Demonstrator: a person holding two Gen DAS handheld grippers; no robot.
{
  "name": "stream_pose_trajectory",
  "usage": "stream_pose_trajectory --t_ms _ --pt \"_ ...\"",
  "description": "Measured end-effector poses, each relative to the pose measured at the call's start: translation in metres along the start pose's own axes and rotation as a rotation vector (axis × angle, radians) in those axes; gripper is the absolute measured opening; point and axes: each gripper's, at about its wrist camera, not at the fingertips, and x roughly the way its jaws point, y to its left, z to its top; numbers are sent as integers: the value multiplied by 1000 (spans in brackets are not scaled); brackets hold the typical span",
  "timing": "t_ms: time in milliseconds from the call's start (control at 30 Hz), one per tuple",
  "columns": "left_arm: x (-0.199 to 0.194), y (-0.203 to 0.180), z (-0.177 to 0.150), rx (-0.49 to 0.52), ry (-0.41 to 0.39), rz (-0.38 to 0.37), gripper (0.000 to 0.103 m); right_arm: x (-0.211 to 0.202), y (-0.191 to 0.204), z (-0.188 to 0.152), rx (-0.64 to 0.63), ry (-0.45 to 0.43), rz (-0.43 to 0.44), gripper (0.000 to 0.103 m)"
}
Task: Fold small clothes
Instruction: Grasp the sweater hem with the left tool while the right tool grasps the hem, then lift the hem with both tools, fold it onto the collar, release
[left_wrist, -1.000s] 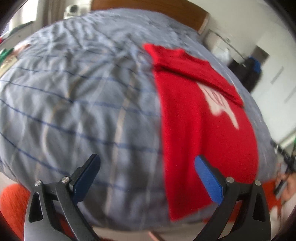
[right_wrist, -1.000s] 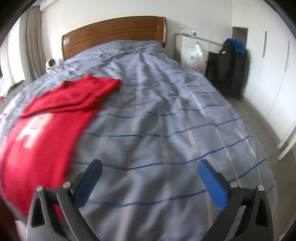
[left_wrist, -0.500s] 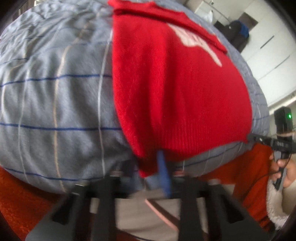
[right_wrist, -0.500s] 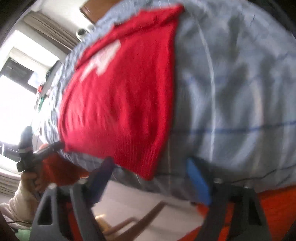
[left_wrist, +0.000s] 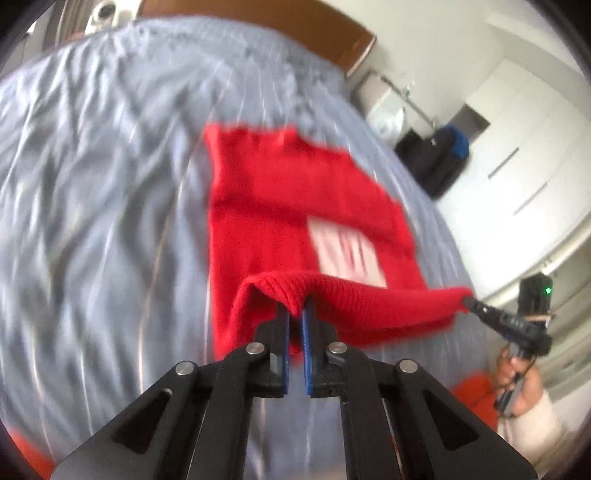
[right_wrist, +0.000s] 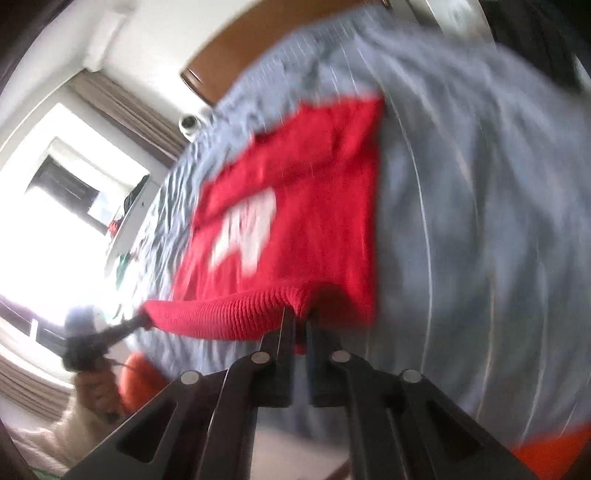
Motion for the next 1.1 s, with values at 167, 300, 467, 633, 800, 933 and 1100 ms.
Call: stream_pose_trajectory --t_ms 167,300,467,633,800,933,1100 --pt "65 -6 84 -27 -38 69 4 46 -4 79 -33 -114 -35 4" --pt "114 6 130 -60 -23 136 4 87 -11 143 -47 -154 -61 4" --pt "170 21 158 -80 0 204 14 129 -39 191 -9 -163 -89 5" --pt "163 45 172 -206 -63 209 74 151 -72 207 125 -180 -103 35" --pt "137 36 161 -139 -78 182 80 127 -51 206 23 -206 -65 36" --pt "138 17 131 -6 -32 238 94 134 -23 182 -104 -70 61 53" --pt "113 4 99 65 -11 364 91 150 -46 152 -102 8 -245 45"
